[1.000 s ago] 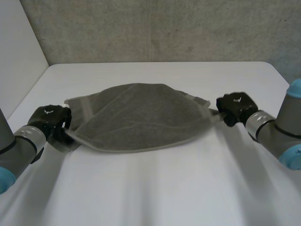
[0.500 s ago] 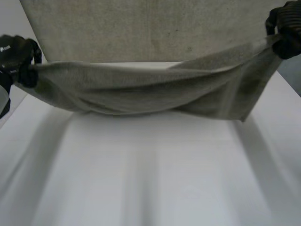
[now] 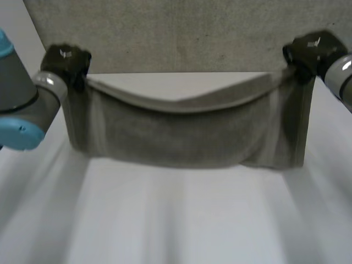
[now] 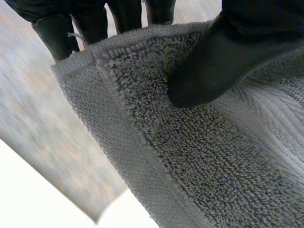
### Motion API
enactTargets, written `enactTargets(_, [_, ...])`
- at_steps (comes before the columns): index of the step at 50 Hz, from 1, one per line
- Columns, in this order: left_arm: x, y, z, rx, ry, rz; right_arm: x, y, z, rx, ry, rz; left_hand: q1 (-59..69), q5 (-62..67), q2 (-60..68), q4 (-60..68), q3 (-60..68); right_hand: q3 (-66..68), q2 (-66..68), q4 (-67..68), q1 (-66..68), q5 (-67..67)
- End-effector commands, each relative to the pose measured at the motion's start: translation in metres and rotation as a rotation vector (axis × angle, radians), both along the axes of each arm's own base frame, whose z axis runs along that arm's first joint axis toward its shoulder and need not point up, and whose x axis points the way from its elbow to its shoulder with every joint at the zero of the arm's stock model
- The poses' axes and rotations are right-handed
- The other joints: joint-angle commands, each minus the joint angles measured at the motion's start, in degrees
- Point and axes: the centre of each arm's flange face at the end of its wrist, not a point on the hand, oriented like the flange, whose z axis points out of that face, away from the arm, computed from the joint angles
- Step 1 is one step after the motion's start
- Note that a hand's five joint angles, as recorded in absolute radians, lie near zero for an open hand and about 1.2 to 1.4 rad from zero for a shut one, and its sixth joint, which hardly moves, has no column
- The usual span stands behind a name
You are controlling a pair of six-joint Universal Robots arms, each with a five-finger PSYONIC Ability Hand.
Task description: Fold the towel.
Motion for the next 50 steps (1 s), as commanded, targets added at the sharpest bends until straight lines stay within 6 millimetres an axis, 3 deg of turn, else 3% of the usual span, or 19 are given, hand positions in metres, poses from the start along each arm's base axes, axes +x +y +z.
enactTargets(1, [-0.006,0.007,0.096,-0.286,0.305,-0.07,-0.003,-0.013,0.073,-0.476,-0.182,-0.066,-2.2,-14.7,-6.6,-7.5,-8.7,3.4,4.3,3.3,4.3,4.0])
enactTargets(2, [-0.006,0.007,0.097,-0.286,0.306,-0.07,-0.005,-0.001,0.091,-0.519,-0.202,-0.059,-2.2,-14.7,-6.6,-7.5,-8.7,3.4,4.3,3.3,4.3,4.0])
enactTargets(4, [-0.001,0.015,0.119,-0.314,0.407,-0.112,-0.007,0.009,0.102,-0.532,-0.205,-0.057,-2.2,-14.7,-6.6,-7.5,-8.7,3.4,4.3,3.3,4.3,4.0])
enactTargets(7, [-0.001,0.015,0.117,-0.293,0.434,-0.134,-0.009,0.008,0.086,-0.43,-0.181,-0.057,-2.2,-14.7,-6.6,-7.5,-8.7,3.4,4.3,3.3,4.3,4.0])
enactTargets(10, [-0.002,0.014,0.095,-0.205,0.422,-0.154,-0.006,0.01,0.058,-0.273,-0.141,-0.021,-2.2,-14.7,-6.6,-7.5,-8.7,3.4,4.3,3.3,4.3,4.0])
enactTargets(12, [-0.003,0.017,0.06,-0.09,0.392,-0.163,-0.003,0.013,0.045,-0.201,-0.128,0.003,-2.2,-14.7,-6.6,-7.5,-8.7,3.4,4.3,3.3,4.3,4.0])
enactTargets(13, [-0.003,0.017,0.059,-0.089,0.392,-0.163,-0.002,0.018,0.03,-0.125,-0.109,0.022,-2.2,-14.7,-6.6,-7.5,-8.7,3.4,4.3,3.3,4.3,4.0])
enactTargets(14, [-0.002,0.019,0.04,-0.031,0.379,-0.16,-0.002,0.018,0.03,-0.124,-0.109,0.022,-2.2,-14.7,-6.6,-7.5,-8.7,3.4,4.3,3.3,4.3,4.0])
enactTargets(15, [-0.002,0.019,0.04,-0.03,0.378,-0.16,-0.002,0.023,0.015,-0.058,-0.09,0.032,-2.2,-14.7,-6.6,-7.5,-8.7,3.4,4.3,3.3,4.3,4.0])
enactTargets(17, [0.004,0.026,0.0,0.084,0.34,-0.128,-0.001,0.028,0.0,0.002,-0.077,0.042,-2.2,-14.7,-6.6,-7.5,-8.7,3.4,4.3,3.3,4.3,4.0])
enactTargets(18, [0.004,0.026,-0.001,0.085,0.34,-0.128,-0.001,0.033,-0.015,0.058,-0.063,0.046,-2.2,-14.7,-6.6,-7.5,-8.7,3.4,4.3,3.3,4.3,4.0])
enactTargets(20, [0.011,0.038,-0.037,0.183,0.274,-0.101,-0.003,0.038,-0.031,0.112,-0.051,0.043,-2.2,-14.7,-6.6,-7.5,-8.7,3.4,4.3,3.3,4.3,4.0])
enactTargets(24, [0.015,0.052,-0.067,0.256,0.178,-0.098,-0.006,0.054,-0.069,0.234,-0.003,0.041,-2.2,-14.7,-6.6,-7.5,-8.7,3.4,4.3,3.3,4.3,4.0])
enactTargets(28, [0.023,0.073,-0.091,0.316,0.059,-0.108,-0.009,0.067,-0.085,0.279,0.041,0.043,-2.2,-14.7,-6.6,-7.5,-8.7,3.4,4.3,3.3,4.3,4.0])
enactTargets(31, [0.026,0.078,-0.086,0.303,0.041,-0.112,-0.017,0.076,-0.08,0.264,0.07,0.024,-2.2,-14.7,-6.6,-7.5,-8.7,3.4,4.3,3.3,4.3,4.0])
enactTargets(36, [0.049,0.09,-0.046,0.203,0.05,-0.06,-0.032,0.09,-0.057,0.21,0.068,-0.021,-2.2,-14.7,-6.6,-7.5,-8.7,3.4,4.3,3.3,4.3,4.0])
enactTargets(41, [0.056,0.108,-0.015,0.118,0.059,-0.066,-0.036,0.111,-0.036,0.205,0.063,-0.004,-2.2,-14.7,-6.6,-7.5,-8.7,3.4,4.3,3.3,4.3,4.0])
enactTargets(43, [0.06,0.113,-0.009,0.105,0.06,-0.065,-0.038,0.124,-0.026,0.233,0.065,0.014,-2.2,-14.7,-6.6,-7.5,-8.7,3.4,4.3,3.3,4.3,4.0])
enactTargets(50, [0.071,0.121,-0.004,0.098,0.062,-0.067,-0.051,0.126,-0.017,0.251,0.081,0.006,-2.2,-14.7,-6.6,-7.5,-8.7,3.4,4.3,3.3,4.3,4.0])
